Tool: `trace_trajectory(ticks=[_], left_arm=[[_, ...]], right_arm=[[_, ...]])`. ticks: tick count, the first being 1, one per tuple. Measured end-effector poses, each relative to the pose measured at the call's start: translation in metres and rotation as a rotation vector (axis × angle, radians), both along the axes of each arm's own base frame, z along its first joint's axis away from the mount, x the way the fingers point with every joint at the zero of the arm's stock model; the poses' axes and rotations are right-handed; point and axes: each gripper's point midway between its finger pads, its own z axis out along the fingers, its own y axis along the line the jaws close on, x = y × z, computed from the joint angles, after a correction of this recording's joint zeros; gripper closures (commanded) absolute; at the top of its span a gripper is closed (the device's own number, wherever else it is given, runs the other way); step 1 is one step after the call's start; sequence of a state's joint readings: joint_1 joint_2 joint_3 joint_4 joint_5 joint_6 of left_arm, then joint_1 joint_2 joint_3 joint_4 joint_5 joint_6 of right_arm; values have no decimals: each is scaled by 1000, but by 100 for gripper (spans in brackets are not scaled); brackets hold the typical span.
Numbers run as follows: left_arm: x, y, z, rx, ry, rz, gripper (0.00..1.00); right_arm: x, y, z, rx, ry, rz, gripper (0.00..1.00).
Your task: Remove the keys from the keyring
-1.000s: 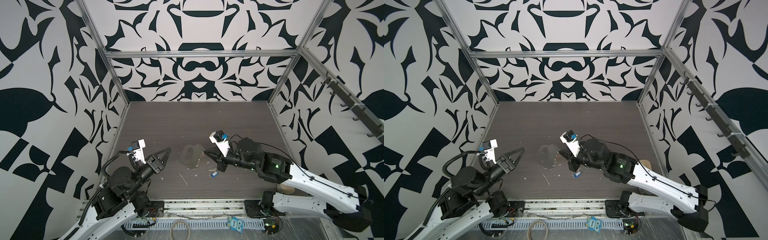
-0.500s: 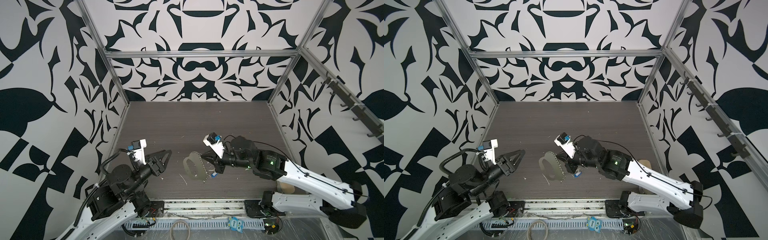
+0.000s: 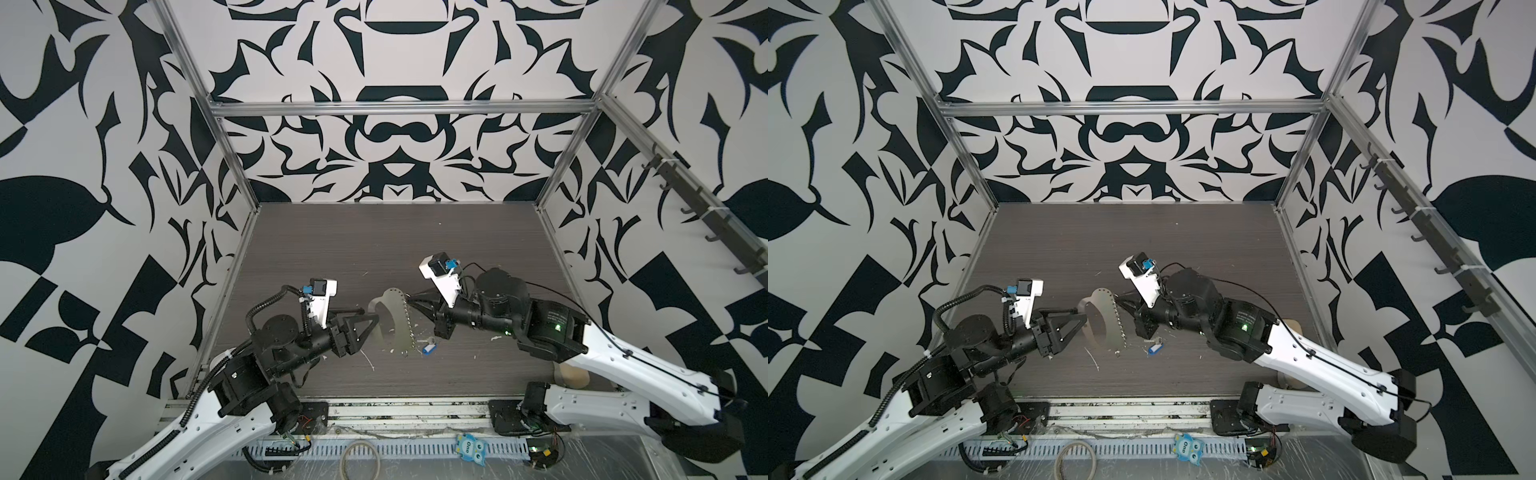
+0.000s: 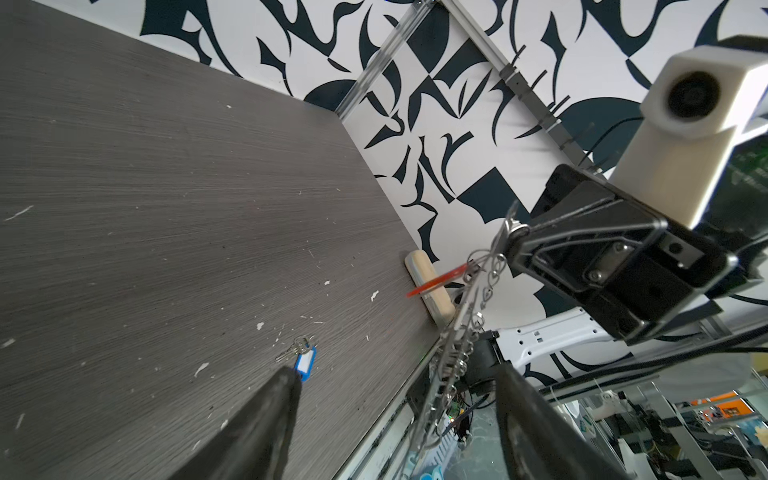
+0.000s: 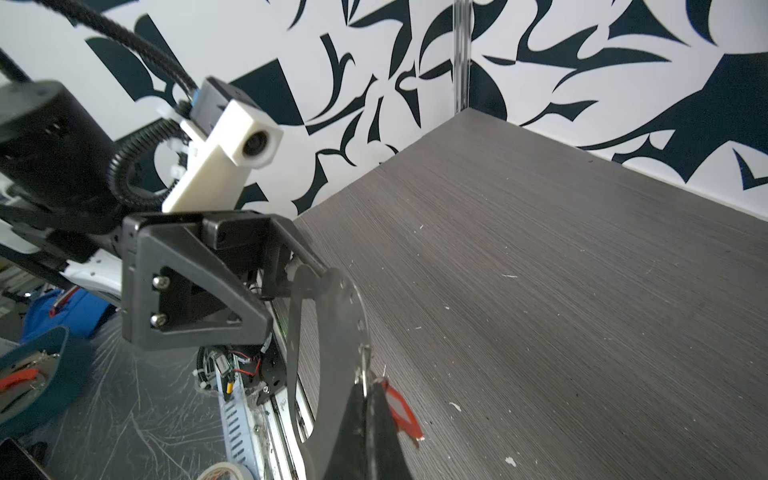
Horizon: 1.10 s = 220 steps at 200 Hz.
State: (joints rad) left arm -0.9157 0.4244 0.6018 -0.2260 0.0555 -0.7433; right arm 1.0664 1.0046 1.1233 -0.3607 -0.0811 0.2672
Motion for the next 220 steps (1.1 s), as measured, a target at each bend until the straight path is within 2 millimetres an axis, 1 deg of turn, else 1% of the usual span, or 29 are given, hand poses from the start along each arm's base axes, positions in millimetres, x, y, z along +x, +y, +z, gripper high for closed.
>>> trace_trajectory(ticks=[27,55,91,106,128,137,147,184,220], left_arm=[[-3,-7,2,-36,-8,-34,31],[-3,-13,0,-57,5,-56,46],[-7,-15,8,-102,15,-79,75],[-7,-15,11,-102,35,-79,84],[-11,-16,23,-109,53,-98,100],[-15,-18,31,-110,53,-121,100],[-16,-18,34,-103,69,-122,100],[-17,-17,30,-30,149,-119,100],[-21,-18,30,36,209,-133,100]], right_arm=[[2,0,8,43,-6,-13,100],[3,1,7,51,-3,-20,100],[3,2,8,48,-16,-14,100],[2,2,8,43,-28,3,100],[2,2,6,23,-55,31,100],[4,1,1,2,-60,33,100],[4,2,-2,-17,-70,47,100],[1,1,-14,-83,-101,87,100],[-4,-1,-20,-119,-124,131,100]])
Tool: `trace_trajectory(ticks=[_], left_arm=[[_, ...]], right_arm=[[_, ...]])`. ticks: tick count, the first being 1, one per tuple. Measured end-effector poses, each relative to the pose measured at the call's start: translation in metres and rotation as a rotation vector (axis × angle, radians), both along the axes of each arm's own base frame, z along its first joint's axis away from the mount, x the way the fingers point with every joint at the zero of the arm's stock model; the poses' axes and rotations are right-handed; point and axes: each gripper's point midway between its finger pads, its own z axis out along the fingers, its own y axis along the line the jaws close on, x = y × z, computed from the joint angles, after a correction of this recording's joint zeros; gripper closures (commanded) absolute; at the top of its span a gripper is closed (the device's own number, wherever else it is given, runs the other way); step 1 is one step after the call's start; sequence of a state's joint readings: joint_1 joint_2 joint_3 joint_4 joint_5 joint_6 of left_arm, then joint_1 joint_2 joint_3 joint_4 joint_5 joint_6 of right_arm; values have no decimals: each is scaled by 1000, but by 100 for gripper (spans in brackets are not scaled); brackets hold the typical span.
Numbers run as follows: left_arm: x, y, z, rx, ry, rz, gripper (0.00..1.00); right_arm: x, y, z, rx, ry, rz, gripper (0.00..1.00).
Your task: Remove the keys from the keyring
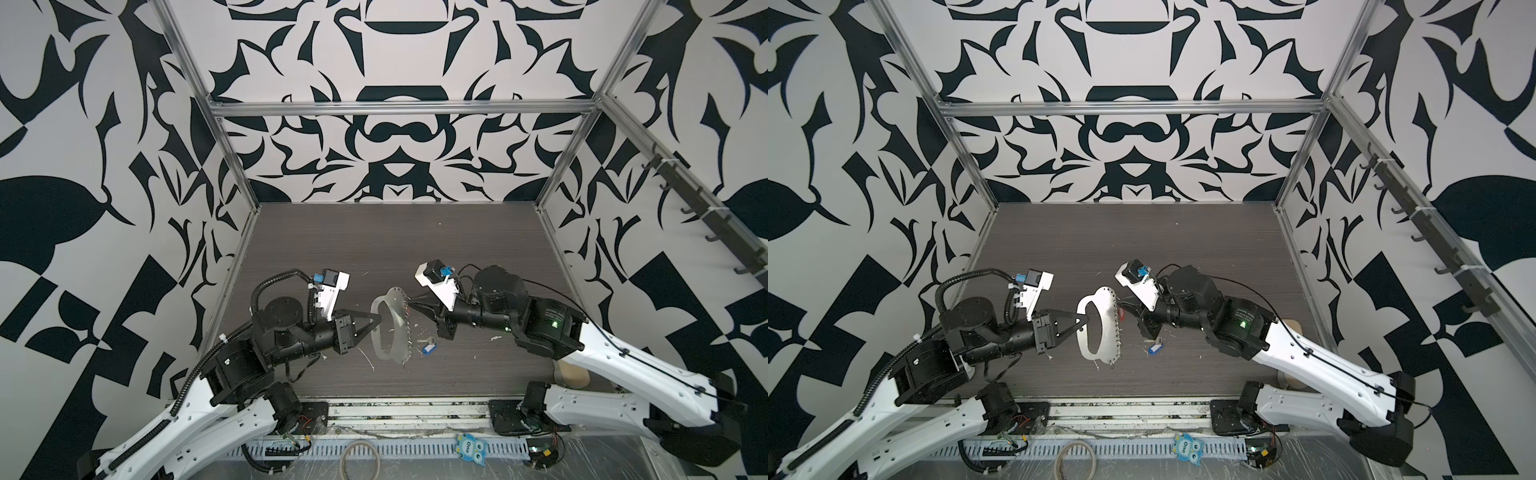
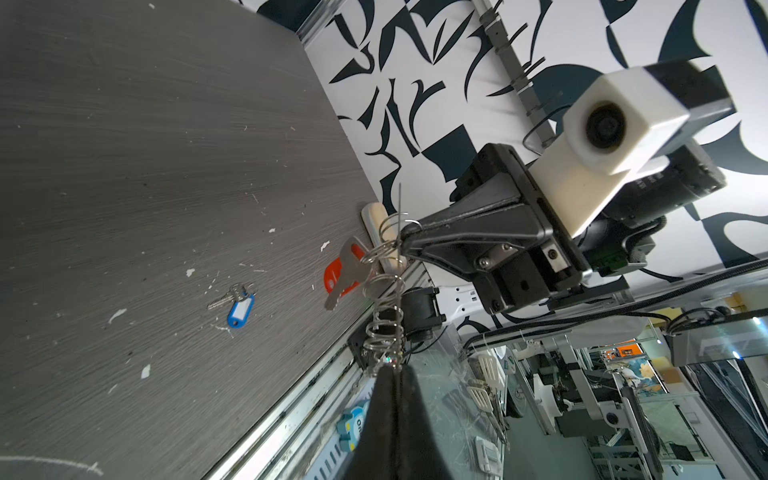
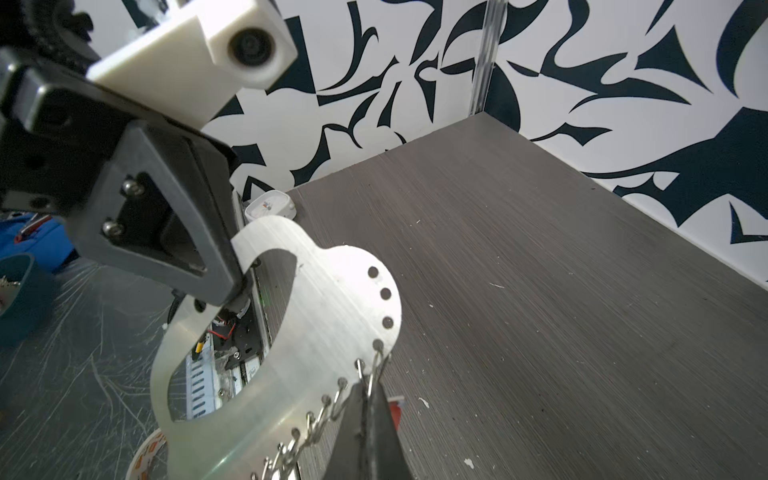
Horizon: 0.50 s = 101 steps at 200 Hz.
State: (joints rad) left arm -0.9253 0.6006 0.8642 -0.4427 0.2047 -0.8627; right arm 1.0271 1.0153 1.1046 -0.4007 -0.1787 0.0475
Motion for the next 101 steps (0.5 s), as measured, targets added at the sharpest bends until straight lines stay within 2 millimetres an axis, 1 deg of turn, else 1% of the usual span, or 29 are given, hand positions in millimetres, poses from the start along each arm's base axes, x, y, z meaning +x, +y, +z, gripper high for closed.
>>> trace_trajectory(ticks=[36,101], left_arm=[[-4,0,-2,43,30,-18,100],[-9,6,2,96,1,-38,100]], right_arm=[[-4,-3,-5,-39,-7,23,100],[-6,3,-4,-87,0,66,100]])
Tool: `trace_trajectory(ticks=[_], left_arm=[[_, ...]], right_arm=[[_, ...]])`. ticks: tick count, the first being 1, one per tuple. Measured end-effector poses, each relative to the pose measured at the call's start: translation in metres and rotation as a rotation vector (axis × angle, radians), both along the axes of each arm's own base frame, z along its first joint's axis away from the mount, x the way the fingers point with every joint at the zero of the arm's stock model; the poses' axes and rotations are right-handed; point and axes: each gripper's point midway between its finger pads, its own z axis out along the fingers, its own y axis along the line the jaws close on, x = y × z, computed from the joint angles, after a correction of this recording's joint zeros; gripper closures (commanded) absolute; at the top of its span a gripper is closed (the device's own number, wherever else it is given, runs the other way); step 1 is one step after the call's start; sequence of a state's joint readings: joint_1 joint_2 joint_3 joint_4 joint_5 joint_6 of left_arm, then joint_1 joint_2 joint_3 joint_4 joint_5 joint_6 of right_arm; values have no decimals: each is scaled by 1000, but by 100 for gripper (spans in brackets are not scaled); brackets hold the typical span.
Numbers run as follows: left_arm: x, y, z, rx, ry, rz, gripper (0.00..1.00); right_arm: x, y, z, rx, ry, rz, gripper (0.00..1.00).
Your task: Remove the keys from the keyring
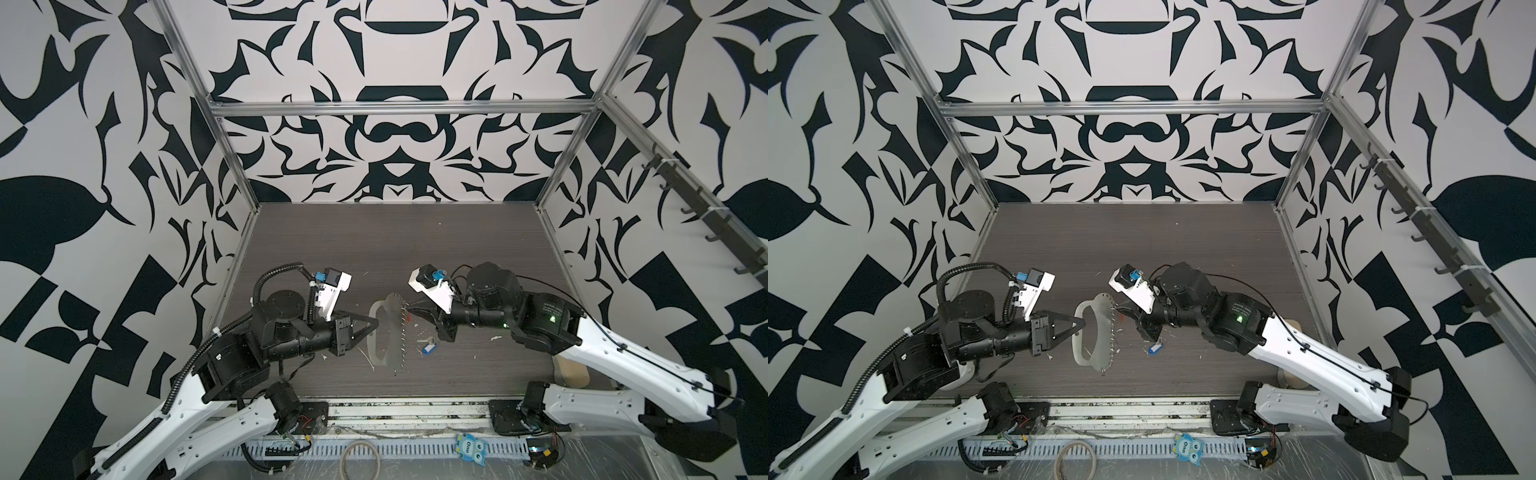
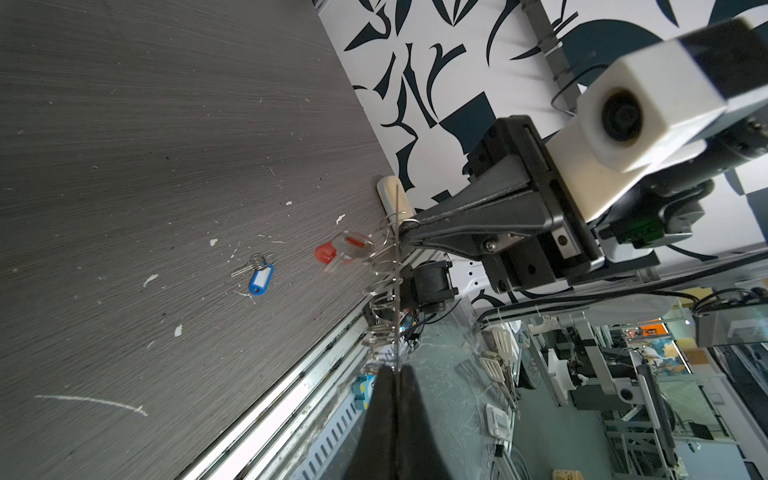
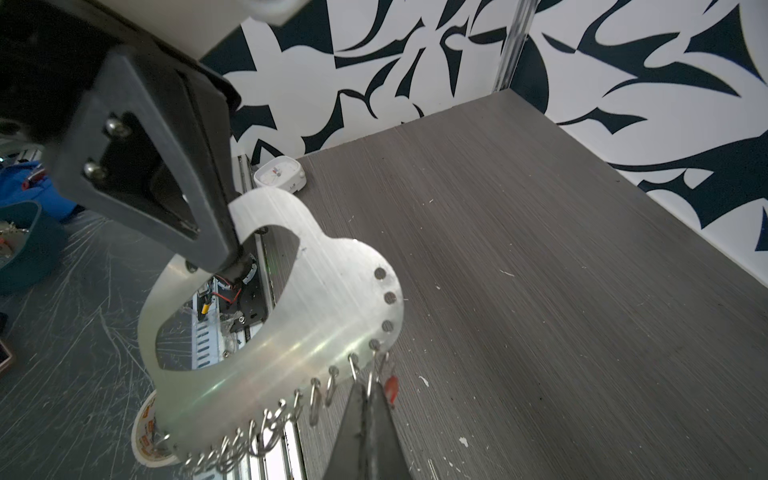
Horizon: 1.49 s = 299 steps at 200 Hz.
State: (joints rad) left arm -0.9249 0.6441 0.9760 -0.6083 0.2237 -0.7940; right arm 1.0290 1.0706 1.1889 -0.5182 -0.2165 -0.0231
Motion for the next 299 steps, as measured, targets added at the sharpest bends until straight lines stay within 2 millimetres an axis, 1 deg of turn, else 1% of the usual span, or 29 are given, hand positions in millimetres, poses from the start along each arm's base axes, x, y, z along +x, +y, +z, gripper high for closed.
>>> trace_trajectory(ticks=[24,71,108,202,216,240,253,299], left_arm=[[0,1,2,17,-12,-4,100],[-1,4,1,32,-23,-8,100],[-2,7,1,42,-23,-5,100],[0,9,3,40,-20,17,100],[0,9,3,40,-19,17,96],[0,9,3,39,-16,19,97],[1,9,1,44,-12,19,99],[0,10,-2,109,12,11,98]], right_arm=[[1,3,-1,-21,6,5,100],[4,10,-10,-65,29,15,100],[5,13,-11,-76,28,22,100],[5,15,-10,-69,26,25,100],[5,15,-10,-69,26,25,100],[3,15,-10,-67,31,33,100],[3,15,-11,-70,37,38,100],[-3,15,-18,-94,63,68,100]])
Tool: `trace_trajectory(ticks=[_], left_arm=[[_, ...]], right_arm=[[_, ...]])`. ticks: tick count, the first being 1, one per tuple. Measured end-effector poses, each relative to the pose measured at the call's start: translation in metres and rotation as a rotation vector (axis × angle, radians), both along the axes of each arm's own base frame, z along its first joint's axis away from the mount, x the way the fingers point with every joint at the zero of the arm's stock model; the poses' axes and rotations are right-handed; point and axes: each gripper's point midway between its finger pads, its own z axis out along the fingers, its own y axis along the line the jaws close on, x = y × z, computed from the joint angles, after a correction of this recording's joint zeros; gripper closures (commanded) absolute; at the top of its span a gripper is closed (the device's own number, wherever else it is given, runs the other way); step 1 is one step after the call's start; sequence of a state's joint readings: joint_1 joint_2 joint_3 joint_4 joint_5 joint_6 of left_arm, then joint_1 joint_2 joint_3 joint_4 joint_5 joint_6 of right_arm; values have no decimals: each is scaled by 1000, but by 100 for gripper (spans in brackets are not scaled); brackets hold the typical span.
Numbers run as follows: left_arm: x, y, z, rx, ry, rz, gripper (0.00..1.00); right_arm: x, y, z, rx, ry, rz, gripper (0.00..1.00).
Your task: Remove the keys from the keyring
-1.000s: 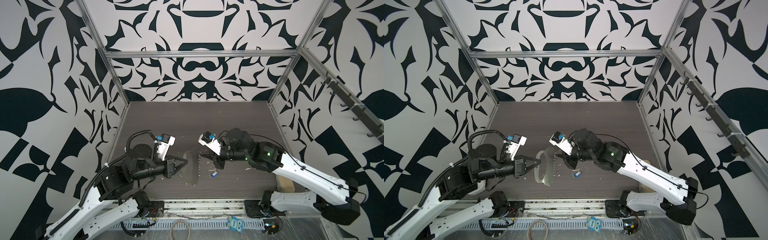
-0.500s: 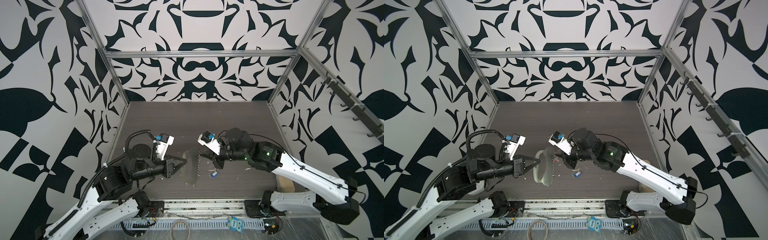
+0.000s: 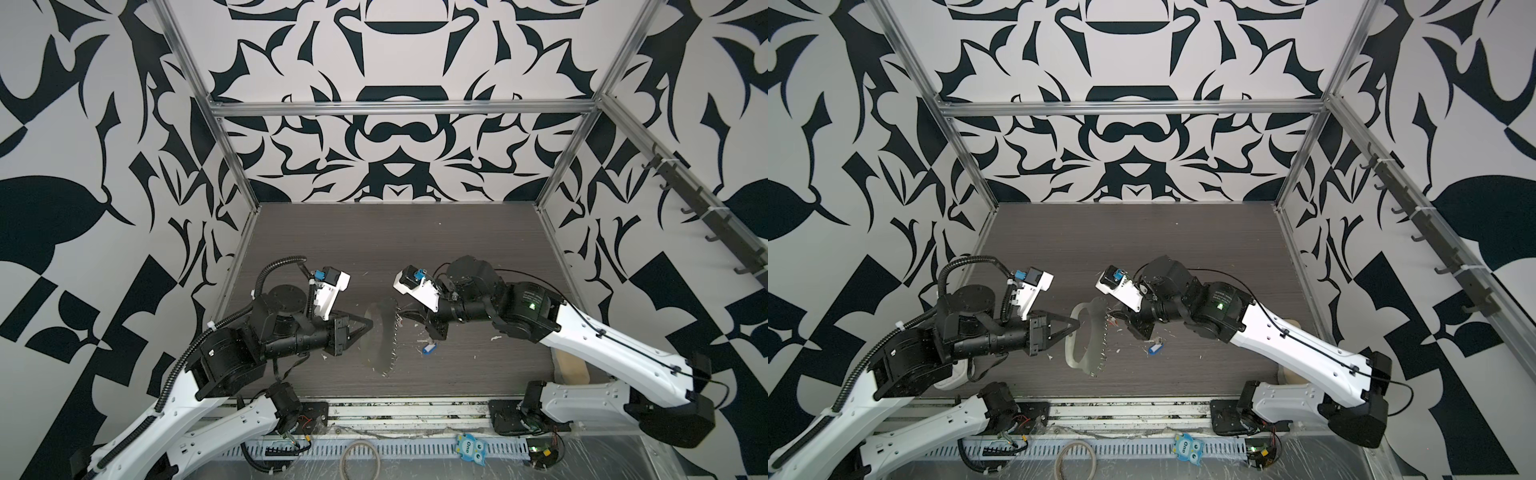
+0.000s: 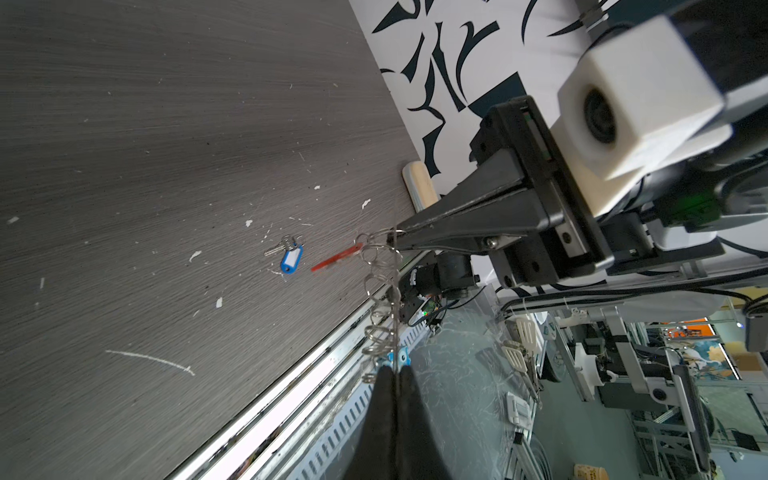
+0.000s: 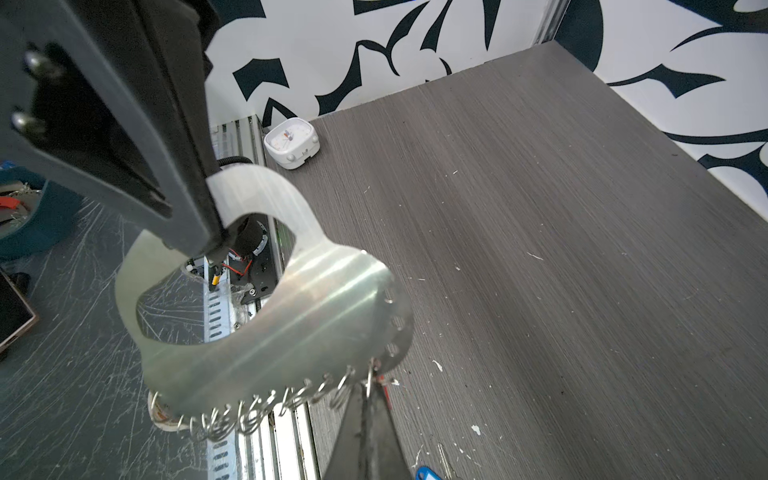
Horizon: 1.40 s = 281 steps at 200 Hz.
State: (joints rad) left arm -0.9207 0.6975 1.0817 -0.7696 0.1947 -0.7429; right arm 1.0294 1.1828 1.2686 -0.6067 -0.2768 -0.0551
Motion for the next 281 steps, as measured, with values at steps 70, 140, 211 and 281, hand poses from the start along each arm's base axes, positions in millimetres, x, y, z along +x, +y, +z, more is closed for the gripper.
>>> trace_trajectory(ticks=[70,140,211,281], left_arm=[[1,-2,4,94,17,-28,92],[18,2,14,125,-30,31,83],[26,10,16,140,-62,80,62],[18,21,28,46,-174,81,51]], right_arm=[[-6,-2,-3,-18,13,16,100],[-27,-6,4,-7,20,69,100],[-27,-9,14,41,9,43,100],[-25,-9,7,70,26,9,100]])
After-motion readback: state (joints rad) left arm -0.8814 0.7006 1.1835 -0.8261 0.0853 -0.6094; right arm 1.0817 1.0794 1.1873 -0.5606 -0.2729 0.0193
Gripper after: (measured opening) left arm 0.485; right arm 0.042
